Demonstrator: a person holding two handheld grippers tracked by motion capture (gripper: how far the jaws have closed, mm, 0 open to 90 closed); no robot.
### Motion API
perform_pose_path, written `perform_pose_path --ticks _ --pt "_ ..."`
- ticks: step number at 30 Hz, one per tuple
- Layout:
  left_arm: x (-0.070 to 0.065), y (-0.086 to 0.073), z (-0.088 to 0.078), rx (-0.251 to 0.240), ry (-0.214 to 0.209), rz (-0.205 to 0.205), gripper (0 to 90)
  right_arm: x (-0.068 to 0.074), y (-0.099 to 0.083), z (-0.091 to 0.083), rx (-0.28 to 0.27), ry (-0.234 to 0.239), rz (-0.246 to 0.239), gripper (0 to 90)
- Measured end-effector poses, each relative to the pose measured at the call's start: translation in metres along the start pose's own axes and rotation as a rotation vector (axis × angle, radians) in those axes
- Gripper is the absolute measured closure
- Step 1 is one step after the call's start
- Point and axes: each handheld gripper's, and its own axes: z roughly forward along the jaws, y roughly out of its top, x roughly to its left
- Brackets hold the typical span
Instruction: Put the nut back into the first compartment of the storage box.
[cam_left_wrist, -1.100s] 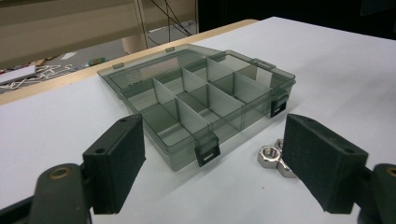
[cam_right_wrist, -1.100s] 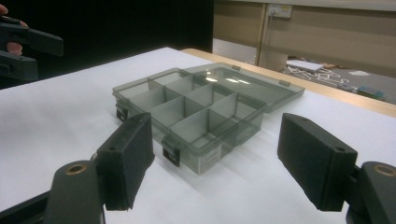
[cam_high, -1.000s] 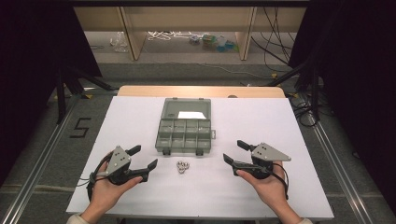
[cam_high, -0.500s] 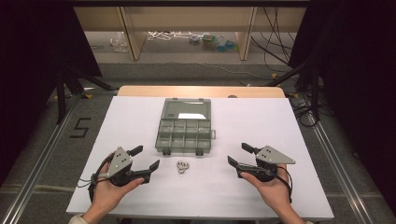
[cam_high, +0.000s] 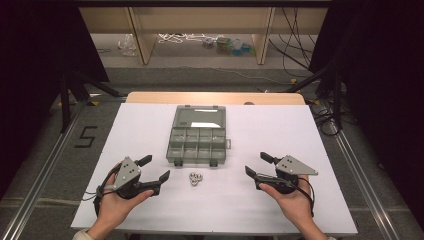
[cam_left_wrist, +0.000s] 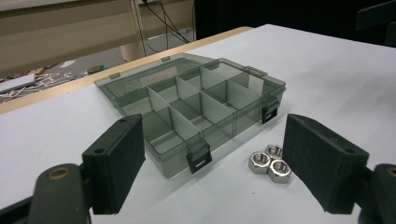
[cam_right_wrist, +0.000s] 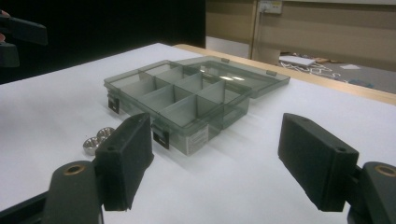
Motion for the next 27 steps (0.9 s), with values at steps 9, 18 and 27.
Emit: perform_pose_path --ticks 9,18,27 --pt "-0.003 0.001 0.008 0.039 -0.023 0.005 21.0 -0.005 -0.001 -0.003 0.004 -0.019 0.001 26.6" --pt "-0.012 0.003 0.024 0.124 -0.075 0.027 21.8 -0.002 0.002 -0.003 -0.003 -0.02 -0.011 26.6" --pt "-0.024 0.008 0.05 0.177 -0.1 0.049 30.7 -0.001 0.003 -0.003 0.007 -0.02 -0.019 26.6"
